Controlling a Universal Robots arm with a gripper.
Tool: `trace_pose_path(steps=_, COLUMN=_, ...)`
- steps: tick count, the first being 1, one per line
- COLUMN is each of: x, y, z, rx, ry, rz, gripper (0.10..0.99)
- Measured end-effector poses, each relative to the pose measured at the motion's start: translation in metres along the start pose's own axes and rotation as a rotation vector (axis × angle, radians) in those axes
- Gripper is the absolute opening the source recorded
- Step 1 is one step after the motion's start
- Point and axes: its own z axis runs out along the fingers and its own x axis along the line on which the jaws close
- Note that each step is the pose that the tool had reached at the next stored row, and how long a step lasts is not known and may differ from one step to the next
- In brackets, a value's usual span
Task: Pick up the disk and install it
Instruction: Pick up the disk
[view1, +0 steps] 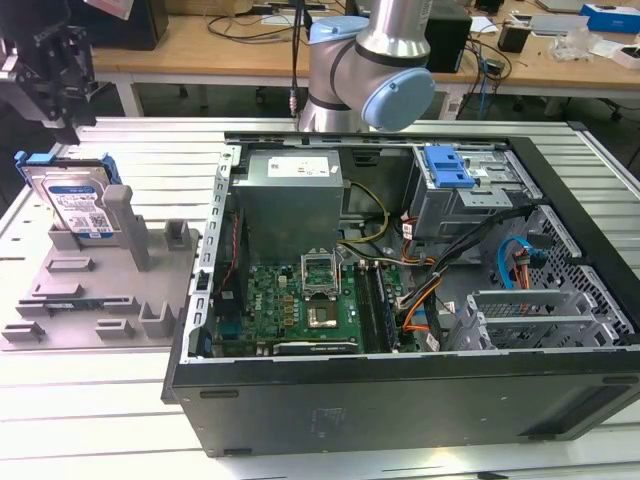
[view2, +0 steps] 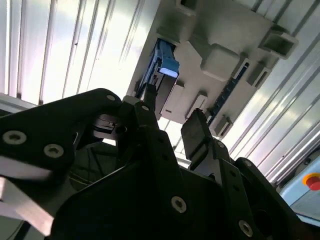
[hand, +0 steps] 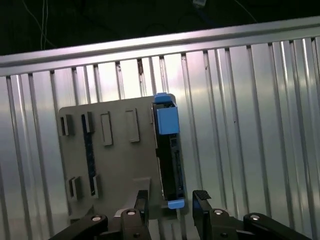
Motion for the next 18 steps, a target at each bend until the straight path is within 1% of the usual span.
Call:
trace_pose_path(steps=2, x=0.0000, y=0.0000, z=0.0004, rx=0.001, ry=0.0009, rz=-0.023, gripper=0.482)
trace_pose_path(steps=5, x=0.0000, y=0.0000, z=0.0004, rx=0.001, ry=0.0023, rz=-0.030, gripper=0.482)
trace_pose_path(steps=6, x=-0.0014, y=0.0003, z=0.0006, rx=0.002, ry=0.0022, rz=-0.028, gripper=0.482)
trace_pose_path(steps=7, x=-0.0046, y=0.0014, z=0.0005, rx=0.001, ry=0.0026, rz=-0.028, gripper=0.482)
trace_pose_path(steps=8, x=-0.0107, y=0.0049, z=0.0006, rx=0.001, ry=0.0029, rz=-0.028, gripper=0.482)
trace_pose_path(steps=9, x=-0.0128, y=0.0075, z=0.0007, rx=0.001, ry=0.0031, rz=-0.028, gripper=0.482)
trace_pose_path(steps=10, x=-0.0141, y=0.0127, z=0.0009, rx=0.001, ry=0.0030, rz=-0.028, gripper=0.482)
trace_pose_path(steps=12, x=-0.0138, y=0.0225, z=0.0016, rx=0.001, ry=0.0030, rz=-0.028, gripper=0.482)
trace_pose_path(steps=13, x=-0.0132, y=0.0286, z=0.0022, rx=0.001, ry=0.0030, rz=-0.029, gripper=0.482)
trace_pose_path(steps=15, x=-0.0125, y=0.0369, z=0.0031, rx=0.001, ry=0.0030, rz=-0.030, gripper=0.482)
trace_pose_path(steps=17, x=-0.0120, y=0.0417, z=0.0040, rx=0.002, ry=0.0031, rz=-0.035, gripper=0.482)
trace_pose_path(steps=18, x=-0.0119, y=0.0430, z=0.0045, rx=0.002, ry=0.0031, rz=-0.042, gripper=0.482)
